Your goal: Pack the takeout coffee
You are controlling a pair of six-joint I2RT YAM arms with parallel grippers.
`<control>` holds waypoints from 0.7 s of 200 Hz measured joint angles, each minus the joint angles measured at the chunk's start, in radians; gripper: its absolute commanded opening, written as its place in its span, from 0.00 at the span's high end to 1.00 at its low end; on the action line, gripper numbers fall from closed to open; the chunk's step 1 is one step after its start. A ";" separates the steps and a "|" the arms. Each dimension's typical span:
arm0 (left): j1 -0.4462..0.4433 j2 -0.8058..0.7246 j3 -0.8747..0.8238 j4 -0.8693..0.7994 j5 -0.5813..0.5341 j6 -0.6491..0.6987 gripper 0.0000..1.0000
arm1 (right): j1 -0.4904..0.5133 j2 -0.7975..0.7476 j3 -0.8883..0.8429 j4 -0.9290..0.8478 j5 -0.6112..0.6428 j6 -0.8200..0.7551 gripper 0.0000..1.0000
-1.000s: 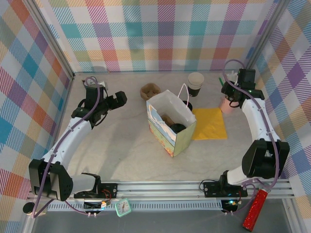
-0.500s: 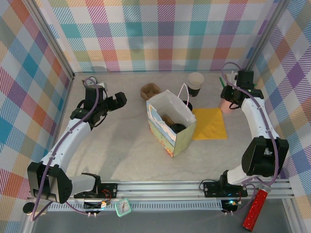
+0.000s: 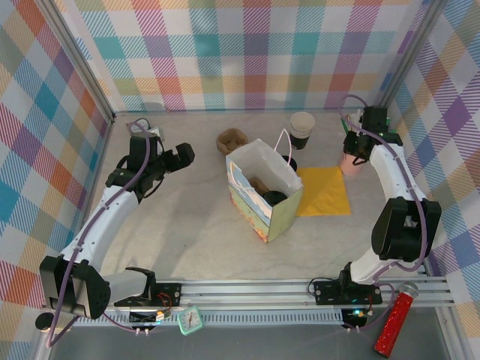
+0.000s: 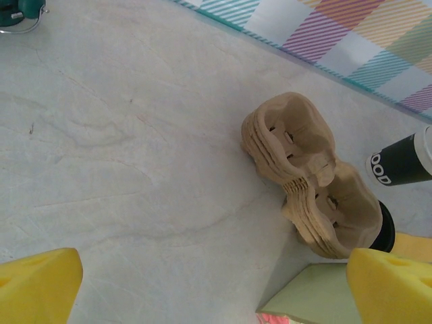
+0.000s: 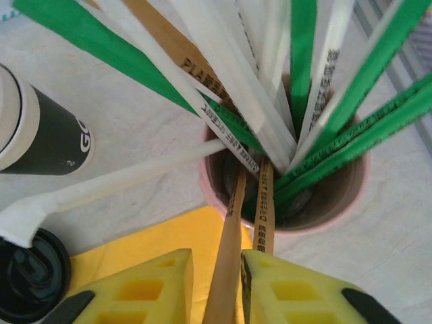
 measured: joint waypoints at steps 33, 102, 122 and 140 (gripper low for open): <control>0.000 -0.001 0.000 0.000 0.000 0.000 0.00 | 0.000 0.000 0.006 0.002 0.004 -0.002 0.99; 0.000 -0.001 0.000 0.000 0.015 0.000 0.00 | 0.000 -0.075 0.005 -0.012 0.007 -0.005 0.99; 0.000 -0.002 0.000 0.000 0.019 0.000 0.00 | 0.000 -0.118 0.005 -0.018 0.007 -0.005 1.00; 0.000 -0.008 0.000 -0.003 0.019 -0.004 0.00 | 0.000 -0.158 0.005 -0.028 0.007 -0.005 0.99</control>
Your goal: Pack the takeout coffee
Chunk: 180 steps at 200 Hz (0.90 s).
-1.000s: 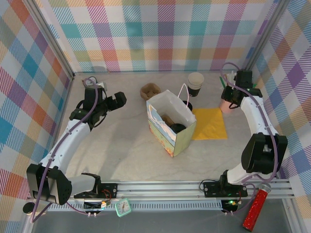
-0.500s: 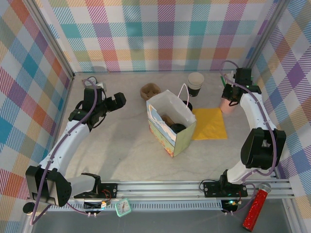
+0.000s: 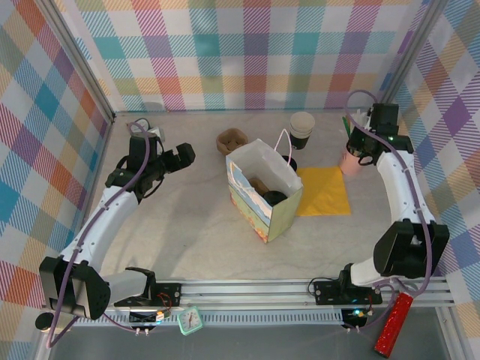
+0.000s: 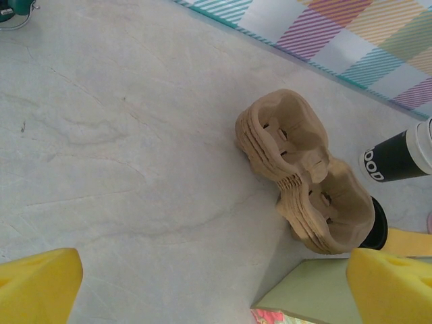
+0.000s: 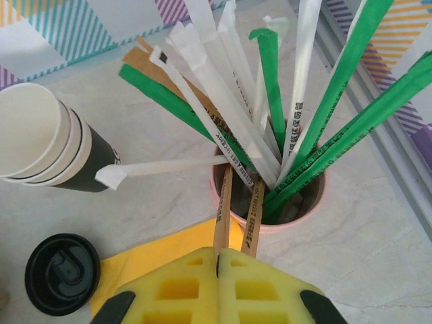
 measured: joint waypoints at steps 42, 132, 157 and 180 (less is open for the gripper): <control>-0.005 -0.024 0.000 -0.004 0.008 -0.008 0.00 | 0.000 -0.103 0.017 -0.046 -0.005 0.001 0.99; -0.045 -0.027 0.091 -0.031 0.052 -0.013 0.00 | 0.000 -0.371 0.156 -0.103 -0.206 0.044 1.00; -0.051 -0.028 0.136 -0.051 0.086 -0.015 0.00 | 0.001 -0.406 0.173 -0.105 -0.316 0.080 0.99; -0.059 -0.039 0.165 -0.054 0.119 -0.015 0.00 | 0.028 -0.417 0.190 -0.105 -0.421 0.106 0.98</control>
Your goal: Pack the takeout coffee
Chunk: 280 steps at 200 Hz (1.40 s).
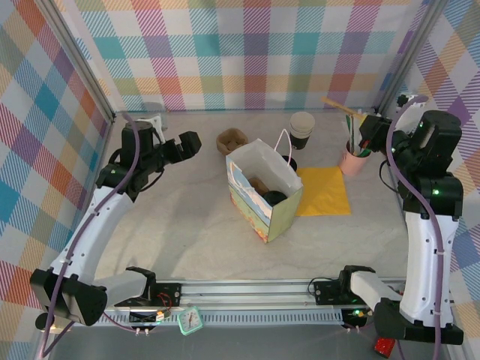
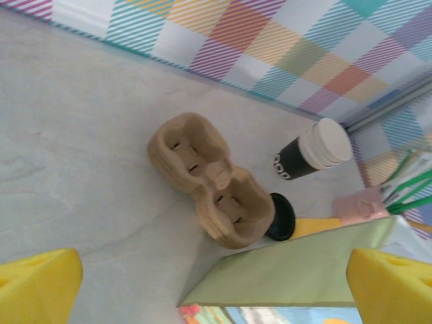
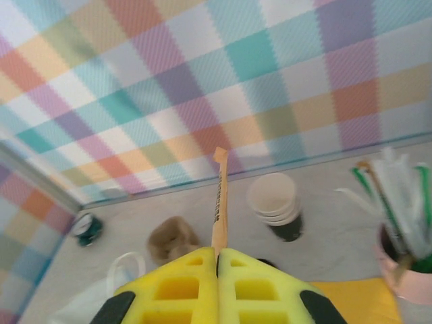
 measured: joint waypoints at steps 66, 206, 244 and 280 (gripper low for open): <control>-0.018 -0.046 0.007 -0.003 0.019 -0.004 0.00 | 0.304 0.022 0.049 -0.089 -0.108 0.015 0.98; -0.019 -0.089 0.009 -0.029 0.016 -0.004 0.00 | 0.588 0.213 0.040 -0.356 0.072 -0.108 0.95; -0.024 -0.089 0.009 -0.029 0.016 -0.004 0.00 | 0.654 0.359 0.100 -0.402 0.126 -0.146 0.95; -0.024 -0.099 0.008 -0.030 0.015 -0.015 0.00 | 0.691 0.470 0.137 -0.421 0.157 -0.180 0.94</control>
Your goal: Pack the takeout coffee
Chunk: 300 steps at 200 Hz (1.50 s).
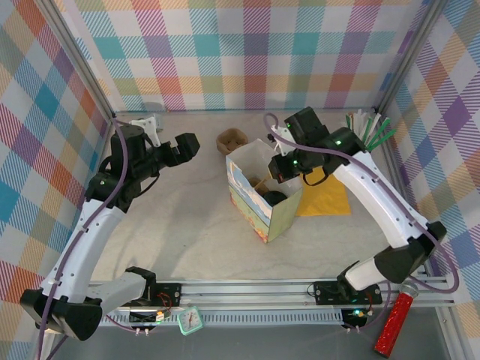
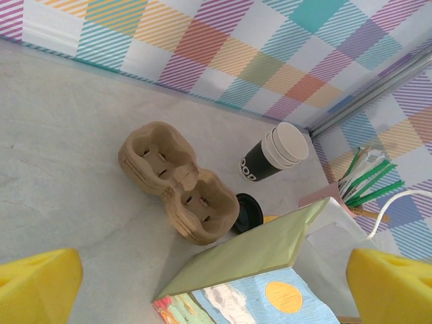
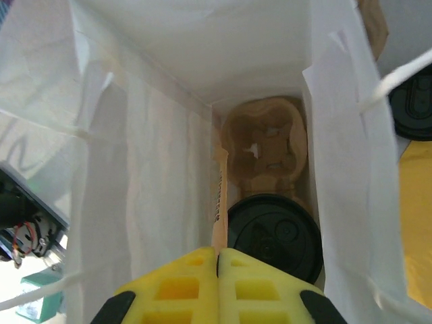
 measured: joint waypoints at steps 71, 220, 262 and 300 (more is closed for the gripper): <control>0.000 -0.022 -0.008 -0.004 -0.008 -0.004 0.00 | 0.011 0.124 0.022 -0.006 0.011 -0.033 0.91; 0.000 -0.028 -0.013 -0.018 -0.018 -0.004 0.00 | 0.017 0.112 0.212 -0.040 0.017 -0.030 0.01; -0.012 -0.023 -0.013 -0.015 -0.004 -0.004 0.00 | 0.016 0.005 0.206 -0.002 0.137 -0.013 0.01; -0.059 0.006 -0.010 -0.016 0.031 -0.002 0.00 | -0.020 -0.122 0.116 0.048 0.289 0.018 0.01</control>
